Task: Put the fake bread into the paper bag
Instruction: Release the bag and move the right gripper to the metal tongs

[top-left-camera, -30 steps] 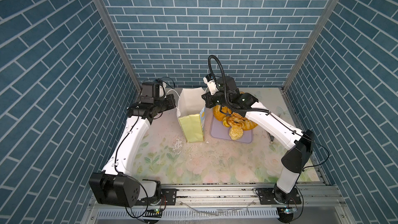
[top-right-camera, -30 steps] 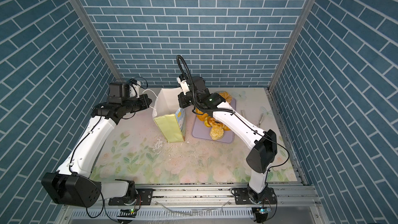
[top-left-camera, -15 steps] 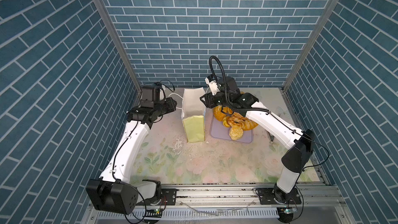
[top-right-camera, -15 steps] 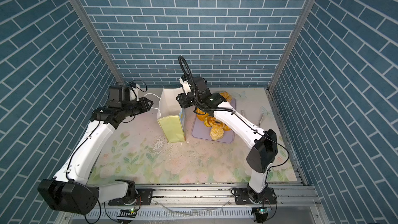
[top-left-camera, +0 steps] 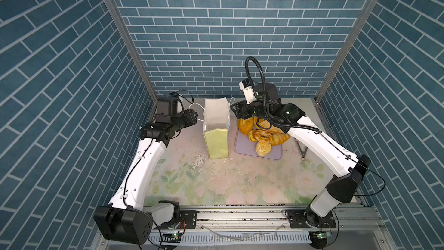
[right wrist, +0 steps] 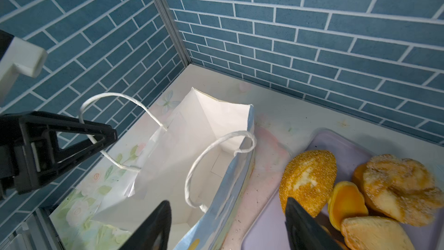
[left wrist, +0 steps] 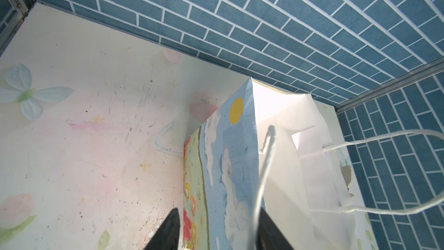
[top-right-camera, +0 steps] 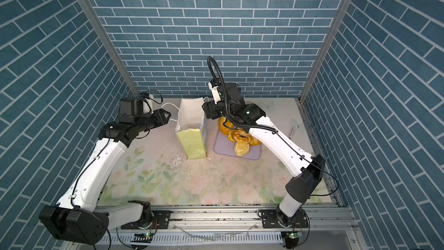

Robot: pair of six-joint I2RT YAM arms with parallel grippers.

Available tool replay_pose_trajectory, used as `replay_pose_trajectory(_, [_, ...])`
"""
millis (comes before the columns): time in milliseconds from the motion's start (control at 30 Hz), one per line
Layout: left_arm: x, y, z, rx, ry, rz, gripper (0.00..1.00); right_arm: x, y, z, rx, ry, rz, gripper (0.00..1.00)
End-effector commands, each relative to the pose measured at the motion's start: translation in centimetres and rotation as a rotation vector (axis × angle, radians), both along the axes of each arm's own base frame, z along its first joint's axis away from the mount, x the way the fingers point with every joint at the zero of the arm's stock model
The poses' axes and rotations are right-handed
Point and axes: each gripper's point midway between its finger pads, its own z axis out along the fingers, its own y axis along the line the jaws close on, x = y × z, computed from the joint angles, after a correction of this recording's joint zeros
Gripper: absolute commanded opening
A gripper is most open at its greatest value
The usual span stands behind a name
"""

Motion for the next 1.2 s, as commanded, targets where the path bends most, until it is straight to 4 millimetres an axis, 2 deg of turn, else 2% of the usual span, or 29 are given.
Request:
replay_pose_trajectory(0, [-0.4, 0.4, 1.7, 0.030, -0.035, 0.003, 0.56, -0.1, -3.3, 1.9, -0.057, -0.052, -0.068, 0.76])
replay_pose_trajectory(167, [-1.3, 0.6, 3.4, 0.061, -0.070, -0.011, 0.60, 1.1, -8.3, 1.5, -0.102, -0.016, -0.180, 0.76])
replay_pose_trajectory(333, [-1.8, 0.1, 3.7, 0.057, -0.068, -0.054, 0.62, 2.0, -15.0, -1.0, -0.177, 0.069, -0.319, 0.75])
replay_pose_trajectory(500, [-2.3, 0.0, 3.4, 0.066, -0.059, -0.070, 0.63, 1.7, -21.2, -5.9, -0.236, 0.197, -0.445, 0.75])
replay_pose_trajectory(667, [-2.9, -0.2, 2.8, 0.063, -0.043, -0.087, 0.64, 0.3, -26.8, -12.2, -0.267, 0.363, -0.578, 0.75])
replay_pose_trajectory(833, [-3.4, -0.1, 2.6, 0.061, -0.045, -0.085, 0.65, -1.7, -30.4, -18.1, -0.262, 0.491, -0.674, 0.75])
replay_pose_trajectory(933, [-3.5, -0.4, 2.7, 0.044, -0.046, -0.096, 0.65, -2.5, -31.7, -21.3, -0.261, 0.558, -0.706, 0.75])
replay_pose_trajectory(1100, [-3.7, -0.7, 3.0, 0.028, -0.058, -0.108, 0.66, -3.9, -33.5, -25.1, -0.339, 0.651, -0.744, 0.75])
replay_pose_trajectory(1167, [-3.7, -0.8, 2.8, 0.026, -0.053, -0.114, 0.66, -4.3, -33.8, -26.1, -0.345, 0.679, -0.754, 0.75])
